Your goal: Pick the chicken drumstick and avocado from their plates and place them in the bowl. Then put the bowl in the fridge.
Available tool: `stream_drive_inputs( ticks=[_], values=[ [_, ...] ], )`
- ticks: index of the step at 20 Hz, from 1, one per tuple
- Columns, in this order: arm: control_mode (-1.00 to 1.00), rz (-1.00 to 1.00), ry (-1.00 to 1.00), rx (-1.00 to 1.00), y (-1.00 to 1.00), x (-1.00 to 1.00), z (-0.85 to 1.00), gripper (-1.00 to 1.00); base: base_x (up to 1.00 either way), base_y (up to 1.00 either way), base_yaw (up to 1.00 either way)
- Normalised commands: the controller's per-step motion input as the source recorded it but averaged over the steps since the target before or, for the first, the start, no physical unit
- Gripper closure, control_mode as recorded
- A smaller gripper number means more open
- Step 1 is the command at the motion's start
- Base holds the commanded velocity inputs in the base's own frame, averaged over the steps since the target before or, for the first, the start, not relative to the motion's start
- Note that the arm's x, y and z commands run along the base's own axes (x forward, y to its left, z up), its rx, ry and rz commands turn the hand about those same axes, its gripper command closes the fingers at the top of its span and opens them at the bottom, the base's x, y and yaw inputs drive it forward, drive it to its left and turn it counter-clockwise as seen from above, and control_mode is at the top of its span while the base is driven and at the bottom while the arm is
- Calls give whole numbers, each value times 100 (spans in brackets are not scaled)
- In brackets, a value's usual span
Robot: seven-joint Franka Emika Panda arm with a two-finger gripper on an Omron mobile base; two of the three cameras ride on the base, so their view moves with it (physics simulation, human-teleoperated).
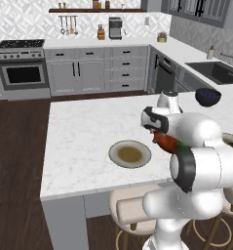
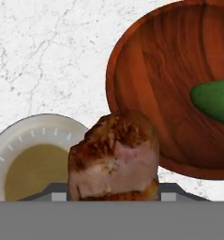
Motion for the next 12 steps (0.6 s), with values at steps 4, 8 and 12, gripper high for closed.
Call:
stream_drive_inputs(
  ticks=[4, 8, 12],
  values=[
    [-100, 0, 0, 0, -72, 2, -5, 100, 0, 0, 0],
    [-100, 0, 8, 0, -63, 43, -5, 100, 0, 0, 0],
    [-100, 3, 11, 1, -55, 48, -3, 100, 0, 0, 0]
  ],
)
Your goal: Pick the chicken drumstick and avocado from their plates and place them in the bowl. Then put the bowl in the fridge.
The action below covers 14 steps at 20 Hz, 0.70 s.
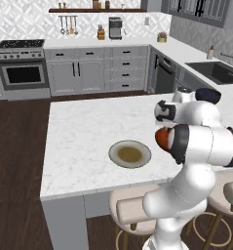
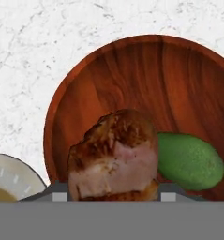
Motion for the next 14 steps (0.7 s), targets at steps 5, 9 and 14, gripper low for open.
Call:
stream_drive_inputs(
  ticks=[5, 9, 14],
  values=[
    [-100, 4, 7, 1, -30, 13, -36, 100, 0, 0, 0],
    [-100, 8, 7, 0, -2, 17, -40, 100, 0, 0, 0],
    [-100, 9, 8, 2, 0, 7, -29, -100, 0, 0, 0]
  ],
)
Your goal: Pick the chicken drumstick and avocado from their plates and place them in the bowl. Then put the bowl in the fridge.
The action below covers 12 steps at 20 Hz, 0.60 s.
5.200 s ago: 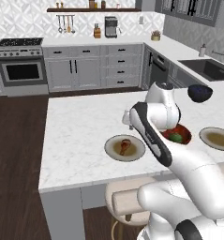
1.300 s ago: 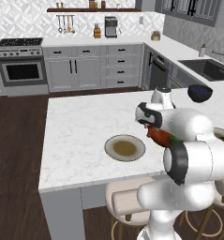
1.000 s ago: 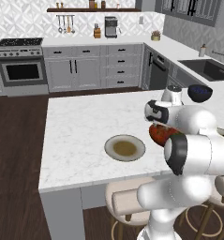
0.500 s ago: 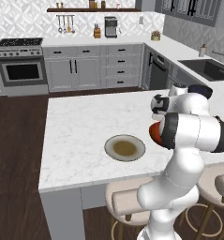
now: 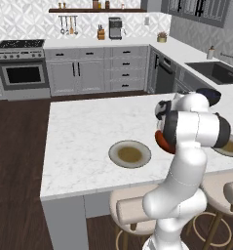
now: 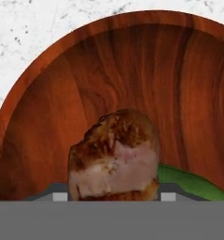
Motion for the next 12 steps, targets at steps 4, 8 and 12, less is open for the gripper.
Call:
stream_drive_inputs(
  ticks=[4, 8, 12],
  values=[
    [-100, 5, 4, 1, 0, 0, -10, -100, 0, 0, 0],
    [-100, 0, 0, 0, 0, 0, 0, -100, 0, 0, 0],
    [-100, 0, 0, 0, 0, 0, 0, -100, 0, 0, 0]
  ],
)
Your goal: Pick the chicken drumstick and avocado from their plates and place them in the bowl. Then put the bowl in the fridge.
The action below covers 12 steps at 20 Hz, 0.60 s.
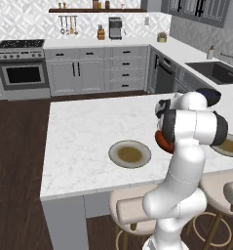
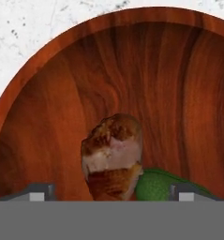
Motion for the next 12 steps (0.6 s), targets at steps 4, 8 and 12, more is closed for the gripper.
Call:
stream_drive_inputs(
  ticks=[4, 8, 12],
  values=[
    [-100, 2, 0, -6, 11, -2, 22, -100, 0, 0, 0],
    [-100, 16, 0, -18, 57, -37, 60, -100, 0, 0, 0],
    [-100, 32, 1, -15, 86, -53, 38, -100, 0, 0, 0]
  ],
)
